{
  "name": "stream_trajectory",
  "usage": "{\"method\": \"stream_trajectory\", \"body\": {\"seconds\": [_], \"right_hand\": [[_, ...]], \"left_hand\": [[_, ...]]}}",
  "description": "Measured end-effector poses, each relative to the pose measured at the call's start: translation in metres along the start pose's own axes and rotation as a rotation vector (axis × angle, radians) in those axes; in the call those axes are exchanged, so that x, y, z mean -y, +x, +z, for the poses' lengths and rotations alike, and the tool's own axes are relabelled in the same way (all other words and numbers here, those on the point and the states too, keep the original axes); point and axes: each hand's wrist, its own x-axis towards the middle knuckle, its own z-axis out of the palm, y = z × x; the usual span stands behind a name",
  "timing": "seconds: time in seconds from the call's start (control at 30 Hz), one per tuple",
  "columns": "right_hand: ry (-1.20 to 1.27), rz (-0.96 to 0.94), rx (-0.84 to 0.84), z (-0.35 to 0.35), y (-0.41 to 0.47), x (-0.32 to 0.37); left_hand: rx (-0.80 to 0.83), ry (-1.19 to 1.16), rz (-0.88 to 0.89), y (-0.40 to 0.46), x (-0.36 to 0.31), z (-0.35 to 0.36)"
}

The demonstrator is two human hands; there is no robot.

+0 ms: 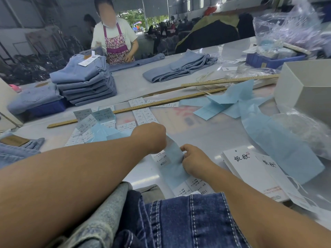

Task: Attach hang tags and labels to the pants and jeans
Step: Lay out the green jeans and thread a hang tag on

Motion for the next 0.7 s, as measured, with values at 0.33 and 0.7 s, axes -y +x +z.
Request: {"method": "stream_trajectory", "body": {"seconds": [0.33, 0.7], "right_hand": [[-0.168, -0.049, -0.034, 0.002, -0.004, 0.002], [0.111, -0.079, -0.306, -0.021, -0.017, -0.002]], "left_hand": [[-0.157, 0.013, -0.048, -0.003, 0.003, -0.010], [-0.319, -0.055, 0.257, -0.011, -0.014, -0.020]]}}
